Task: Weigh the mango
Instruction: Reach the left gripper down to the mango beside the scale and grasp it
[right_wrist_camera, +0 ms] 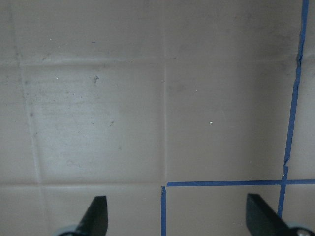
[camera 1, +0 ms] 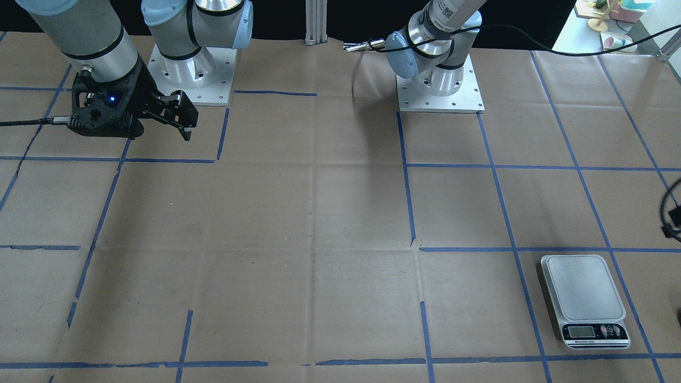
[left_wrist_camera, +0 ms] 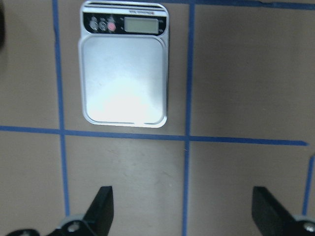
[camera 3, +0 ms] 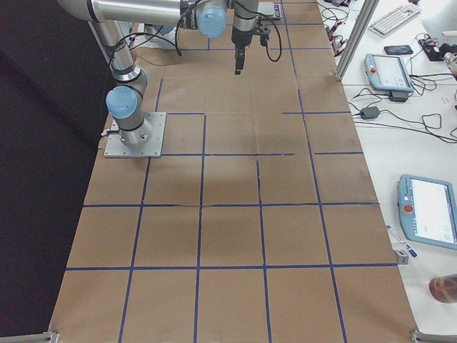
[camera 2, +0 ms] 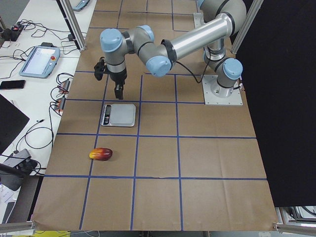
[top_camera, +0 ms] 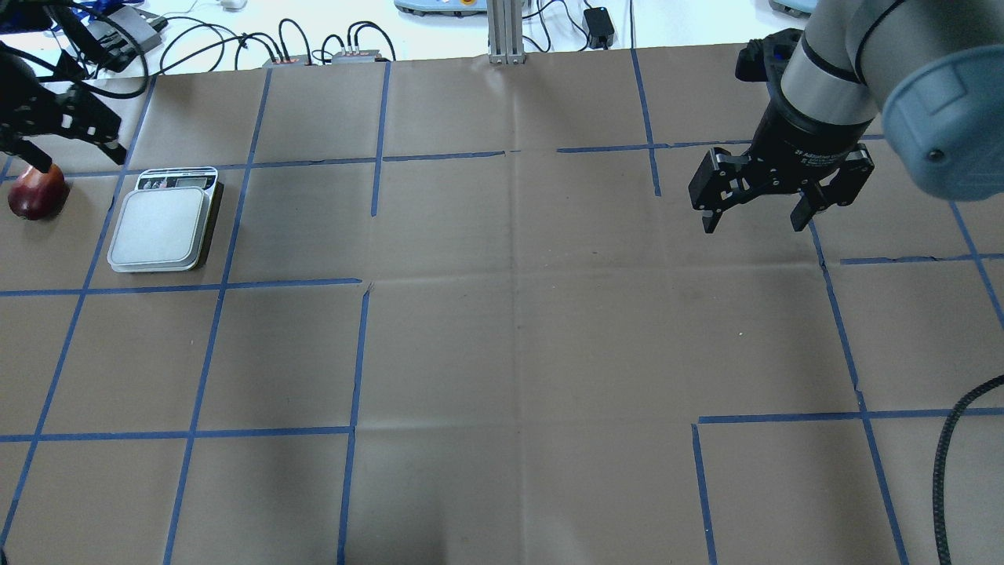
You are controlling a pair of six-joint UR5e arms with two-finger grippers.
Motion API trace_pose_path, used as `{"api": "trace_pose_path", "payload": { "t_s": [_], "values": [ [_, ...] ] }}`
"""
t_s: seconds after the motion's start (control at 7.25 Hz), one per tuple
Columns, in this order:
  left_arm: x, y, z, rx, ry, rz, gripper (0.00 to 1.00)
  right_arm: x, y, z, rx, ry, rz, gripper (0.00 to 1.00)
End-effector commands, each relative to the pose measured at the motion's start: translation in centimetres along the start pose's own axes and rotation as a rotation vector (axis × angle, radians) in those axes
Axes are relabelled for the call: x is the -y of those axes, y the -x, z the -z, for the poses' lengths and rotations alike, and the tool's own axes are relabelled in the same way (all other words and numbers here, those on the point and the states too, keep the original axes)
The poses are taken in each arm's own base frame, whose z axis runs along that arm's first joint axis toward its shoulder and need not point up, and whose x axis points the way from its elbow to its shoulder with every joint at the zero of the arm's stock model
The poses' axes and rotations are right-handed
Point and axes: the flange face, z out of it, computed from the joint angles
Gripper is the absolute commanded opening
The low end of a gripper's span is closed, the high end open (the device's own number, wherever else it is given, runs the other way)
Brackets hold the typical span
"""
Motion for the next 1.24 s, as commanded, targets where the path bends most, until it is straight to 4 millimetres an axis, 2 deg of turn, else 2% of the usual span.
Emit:
{"api": "trace_pose_path", "payload": {
  "t_s": [0.0,0.14,0.28,0.41,0.55,0.83,1.1],
  "values": [
    [5.5,12.4,-5.8,0.032,-0.028,-0.06,1.0,0.0,0.0,0.0,0.0,0.0,0.0,1.0],
    [7.2,15.9,-8.6,0.042,-0.04,-0.056,1.0,0.0,0.0,0.0,0.0,0.0,0.0,1.0],
    [8.6,17.9,-11.9,0.014,-0.052,-0.059,1.0,0.0,0.0,0.0,0.0,0.0,0.0,1.0],
    [9.7,18.6,-14.3,-0.016,-0.061,-0.059,1.0,0.0,0.0,0.0,0.0,0.0,0.0,1.0],
    [10.4,19.0,-15.7,-0.014,-0.063,-0.061,1.0,0.0,0.0,0.0,0.0,0.0,0.0,1.0],
    [10.6,19.4,-20.8,-0.048,-0.022,-0.057,1.0,0.0,0.0,0.0,0.0,0.0,0.0,1.0],
    [10.6,19.3,-24.0,-0.075,0.012,-0.054,0.99,0.0,0.0,0.0,0.0,0.0,0.0,1.0]
  ]
}}
